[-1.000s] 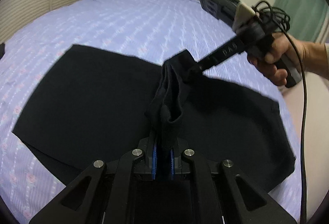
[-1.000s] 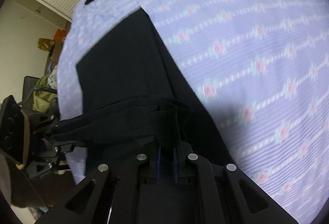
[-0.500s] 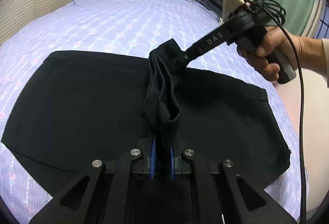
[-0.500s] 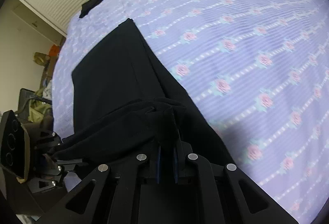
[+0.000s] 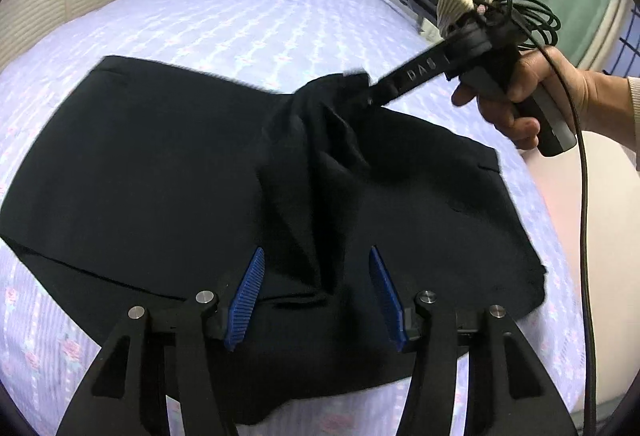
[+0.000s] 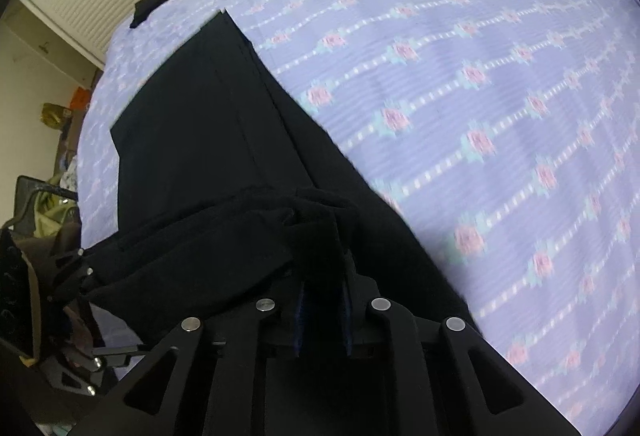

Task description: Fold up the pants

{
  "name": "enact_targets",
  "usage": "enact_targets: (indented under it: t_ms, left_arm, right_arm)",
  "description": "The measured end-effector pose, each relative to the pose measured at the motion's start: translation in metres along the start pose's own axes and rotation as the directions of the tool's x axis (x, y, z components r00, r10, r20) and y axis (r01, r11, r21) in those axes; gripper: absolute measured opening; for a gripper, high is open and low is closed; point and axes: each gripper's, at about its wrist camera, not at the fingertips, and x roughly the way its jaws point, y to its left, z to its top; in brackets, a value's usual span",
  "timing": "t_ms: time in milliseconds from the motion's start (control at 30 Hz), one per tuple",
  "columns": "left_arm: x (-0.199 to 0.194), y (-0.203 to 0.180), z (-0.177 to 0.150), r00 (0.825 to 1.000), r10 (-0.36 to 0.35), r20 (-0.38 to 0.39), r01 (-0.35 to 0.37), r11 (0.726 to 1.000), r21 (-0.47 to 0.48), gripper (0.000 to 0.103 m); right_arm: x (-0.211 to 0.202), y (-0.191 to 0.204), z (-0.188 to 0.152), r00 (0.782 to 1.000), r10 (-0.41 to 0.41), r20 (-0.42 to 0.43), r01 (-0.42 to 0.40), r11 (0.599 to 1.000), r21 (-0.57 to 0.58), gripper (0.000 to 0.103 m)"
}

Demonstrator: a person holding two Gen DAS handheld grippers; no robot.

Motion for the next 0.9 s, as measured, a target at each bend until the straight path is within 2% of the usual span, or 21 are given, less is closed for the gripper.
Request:
enact_targets:
  t_ms: [33, 67, 233, 433, 567, 667, 733, 800, 833, 867, 900]
  left_arm:
    - [-0.002, -0.006, 0.0, 1.0, -0.008, 0.0, 0.008, 1.0, 0.015, 0.052]
    - [-0.004, -0.011, -0.001, 1.0, -0.018, 0.004, 0.018, 0.999, 0.035, 0.052]
    - [-0.015, -0.025, 0.004, 0.998, -0.053, 0.021, 0.051, 0.996, 0.067, 0.052]
    - [-0.025, -0.027, 0.009, 0.997, -0.075, 0.017, 0.073, 0.994, 0.082, 0.052]
    - [-0.029, -0.034, 0.015, 0.995, -0.098, 0.003, 0.097, 0.988, 0.124, 0.052]
    - [-0.038, -0.039, 0.025, 0.994, -0.108, -0.004, 0.107, 0.977, 0.182, 0.053]
    - [-0.046, -0.04, 0.034, 0.994, -0.108, -0.007, 0.107, 0.967, 0.232, 0.054]
    - [-0.052, -0.04, 0.041, 0.994, -0.112, -0.014, 0.112, 0.955, 0.273, 0.058]
    - [-0.055, -0.041, 0.044, 0.992, -0.125, -0.023, 0.126, 0.947, 0.296, 0.059]
    - [-0.056, -0.041, 0.045, 0.99, -0.138, -0.032, 0.141, 0.94, 0.311, 0.059]
    - [-0.056, -0.042, 0.047, 0.987, -0.155, -0.044, 0.161, 0.93, 0.331, 0.06]
  right_arm:
    - [-0.003, -0.001, -0.008, 0.999, -0.048, -0.014, 0.048, 0.999, 0.002, 0.043]
    - [-0.006, -0.002, -0.015, 0.997, -0.082, -0.015, 0.082, 0.997, 0.004, 0.059]
    - [-0.04, -0.02, -0.05, 0.993, -0.117, 0.033, 0.112, 0.984, 0.138, 0.06]
    - [-0.069, -0.022, -0.083, 0.989, -0.121, 0.088, 0.094, 0.96, 0.264, 0.06]
    - [-0.089, -0.009, -0.11, 0.967, -0.216, 0.134, 0.156, 0.921, 0.358, 0.06]
    - [-0.109, 0.004, -0.139, 0.928, -0.3, 0.22, 0.155, 0.849, 0.505, 0.06]
    - [-0.121, 0.017, -0.164, 0.89, -0.365, 0.273, 0.127, 0.774, 0.621, 0.06]
    - [-0.131, 0.034, -0.197, 0.843, -0.433, 0.32, 0.059, 0.665, 0.745, 0.062]
    - [-0.134, 0.047, -0.214, 0.817, -0.468, 0.337, 0.012, 0.597, 0.802, 0.066]
    - [-0.135, 0.058, -0.231, 0.797, -0.495, 0.346, -0.036, 0.533, 0.845, 0.072]
    - [-0.135, 0.069, -0.243, 0.783, -0.511, 0.354, -0.076, 0.486, 0.871, 0.074]
